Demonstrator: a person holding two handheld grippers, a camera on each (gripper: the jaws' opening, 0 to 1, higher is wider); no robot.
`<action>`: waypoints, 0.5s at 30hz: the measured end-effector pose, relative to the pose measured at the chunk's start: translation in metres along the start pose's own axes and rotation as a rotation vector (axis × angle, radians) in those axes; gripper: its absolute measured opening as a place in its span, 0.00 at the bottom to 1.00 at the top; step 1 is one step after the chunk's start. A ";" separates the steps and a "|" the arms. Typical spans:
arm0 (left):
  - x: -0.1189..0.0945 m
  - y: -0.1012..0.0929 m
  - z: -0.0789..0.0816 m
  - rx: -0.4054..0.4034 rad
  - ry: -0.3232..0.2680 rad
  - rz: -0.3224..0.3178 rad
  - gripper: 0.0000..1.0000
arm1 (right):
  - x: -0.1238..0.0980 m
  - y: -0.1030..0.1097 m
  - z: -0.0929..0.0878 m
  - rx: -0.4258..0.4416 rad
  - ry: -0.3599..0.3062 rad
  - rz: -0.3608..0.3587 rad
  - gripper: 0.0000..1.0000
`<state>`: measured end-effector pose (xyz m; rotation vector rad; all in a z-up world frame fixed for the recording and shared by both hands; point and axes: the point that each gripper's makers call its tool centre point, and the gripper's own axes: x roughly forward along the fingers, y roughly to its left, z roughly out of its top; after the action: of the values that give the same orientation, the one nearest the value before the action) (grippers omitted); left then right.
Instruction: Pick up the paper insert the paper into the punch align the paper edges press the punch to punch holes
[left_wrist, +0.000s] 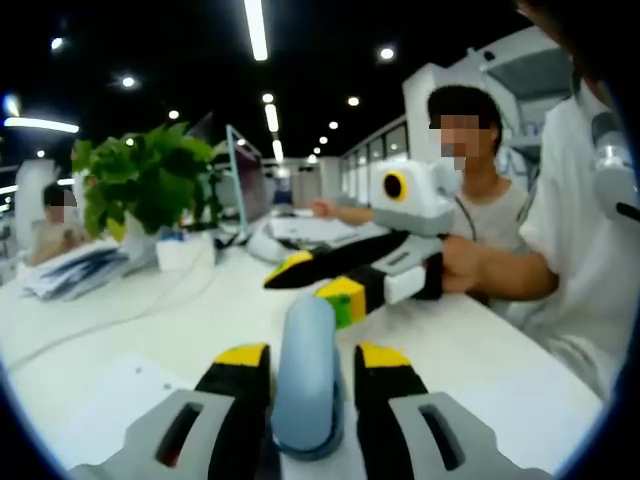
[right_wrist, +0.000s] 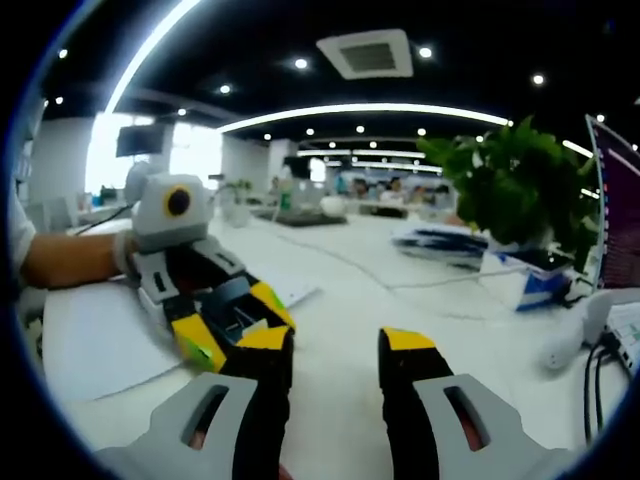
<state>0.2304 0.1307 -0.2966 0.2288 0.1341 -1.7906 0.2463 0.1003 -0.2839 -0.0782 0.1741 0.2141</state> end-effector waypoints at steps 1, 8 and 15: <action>0.000 0.000 0.000 -0.001 -0.001 0.000 0.33 | 0.000 0.000 0.001 0.003 -0.007 0.002 0.36; -0.001 0.004 0.001 -0.012 -0.009 0.007 0.27 | -0.001 0.000 0.004 0.013 -0.025 0.005 0.33; -0.001 0.006 0.000 -0.015 -0.006 0.008 0.26 | -0.006 0.001 0.019 -0.006 -0.115 0.025 0.21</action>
<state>0.2360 0.1300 -0.2961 0.2128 0.1426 -1.7813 0.2435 0.1024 -0.2639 -0.0696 0.0594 0.2431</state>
